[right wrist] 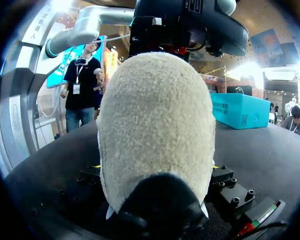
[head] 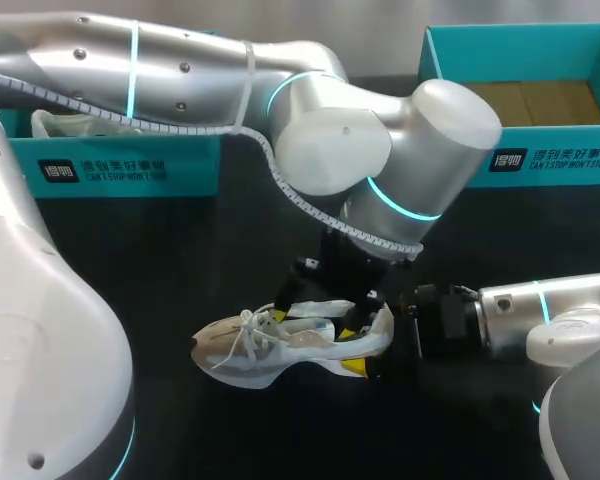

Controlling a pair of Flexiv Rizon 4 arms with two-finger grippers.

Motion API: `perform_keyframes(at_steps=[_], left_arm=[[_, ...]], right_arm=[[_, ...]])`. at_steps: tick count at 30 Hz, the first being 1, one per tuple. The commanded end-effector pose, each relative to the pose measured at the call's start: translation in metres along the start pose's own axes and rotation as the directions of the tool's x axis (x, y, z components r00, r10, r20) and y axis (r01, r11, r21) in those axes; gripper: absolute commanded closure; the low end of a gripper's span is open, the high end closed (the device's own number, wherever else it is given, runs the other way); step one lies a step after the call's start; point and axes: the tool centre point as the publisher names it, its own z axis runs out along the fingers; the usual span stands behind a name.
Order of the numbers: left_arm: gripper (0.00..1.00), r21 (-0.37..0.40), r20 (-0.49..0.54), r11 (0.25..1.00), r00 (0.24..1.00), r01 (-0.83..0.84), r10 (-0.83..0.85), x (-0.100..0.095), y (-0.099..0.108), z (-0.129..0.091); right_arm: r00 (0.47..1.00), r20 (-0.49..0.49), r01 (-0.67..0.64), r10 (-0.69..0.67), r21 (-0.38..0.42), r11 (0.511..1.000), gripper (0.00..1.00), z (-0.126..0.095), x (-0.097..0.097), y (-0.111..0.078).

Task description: Take the shoe out of the shoebox, open the shoe tongue, remove and reinsert the insole, then place the shoe into the shoebox

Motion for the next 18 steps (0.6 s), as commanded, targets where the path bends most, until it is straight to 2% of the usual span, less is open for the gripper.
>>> perform_keyframes(at_steps=[1, 13, 18], left_arm=[[0.00, 0.009, 0.020, 0.849, 0.849, 0.528, -0.528, 0.005, 0.003, 0.004], [0.00, -0.016, 0.117, 0.821, 0.817, 0.570, -0.565, -0.013, 0.002, 0.006], [0.00, -0.032, 0.125, 0.819, 0.815, 0.574, -0.566, -0.018, 0.004, 0.005]], right_arm=[[1.000, 0.001, -0.001, 0.001, 0.004, 1.000, 1.00, 0.001, 0.000, 0.001], [1.000, 0.001, -0.001, 0.001, 0.004, 1.000, 1.00, 0.001, 0.000, 0.001], [1.000, 0.001, -0.001, 0.001, 0.004, 1.000, 1.00, 0.001, 0.000, 0.001]])
